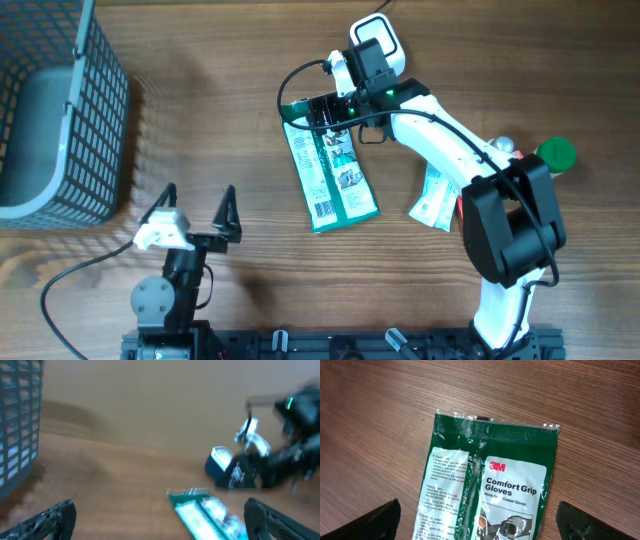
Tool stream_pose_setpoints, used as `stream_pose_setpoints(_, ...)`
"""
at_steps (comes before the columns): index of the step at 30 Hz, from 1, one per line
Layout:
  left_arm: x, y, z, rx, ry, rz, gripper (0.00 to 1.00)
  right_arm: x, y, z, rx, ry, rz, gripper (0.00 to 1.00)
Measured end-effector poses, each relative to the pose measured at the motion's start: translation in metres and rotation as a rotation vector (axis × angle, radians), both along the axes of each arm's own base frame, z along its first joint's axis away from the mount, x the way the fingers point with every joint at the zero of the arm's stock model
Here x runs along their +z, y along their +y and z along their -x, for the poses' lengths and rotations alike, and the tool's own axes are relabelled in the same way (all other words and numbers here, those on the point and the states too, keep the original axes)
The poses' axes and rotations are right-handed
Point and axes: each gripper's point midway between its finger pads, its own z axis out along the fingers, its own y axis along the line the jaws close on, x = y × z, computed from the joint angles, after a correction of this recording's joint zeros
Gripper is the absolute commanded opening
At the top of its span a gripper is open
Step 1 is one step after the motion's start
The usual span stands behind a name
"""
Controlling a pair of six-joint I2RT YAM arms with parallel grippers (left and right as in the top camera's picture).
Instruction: Scan the item barcode
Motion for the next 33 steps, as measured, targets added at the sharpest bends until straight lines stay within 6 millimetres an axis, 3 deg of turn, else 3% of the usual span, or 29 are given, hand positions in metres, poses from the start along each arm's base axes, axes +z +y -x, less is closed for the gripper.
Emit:
stream_pose_setpoints(2,-0.016,-0.003,0.001,-0.017,0.056,-0.060,1.00,0.000,0.000,0.000,0.000,0.000,0.000,1.00)
stream_pose_setpoints(33,-0.016,-0.003,0.001,-0.020,0.046,-0.124,1.00,0.000,0.000,0.000,-0.001,0.000,0.000,1.00)
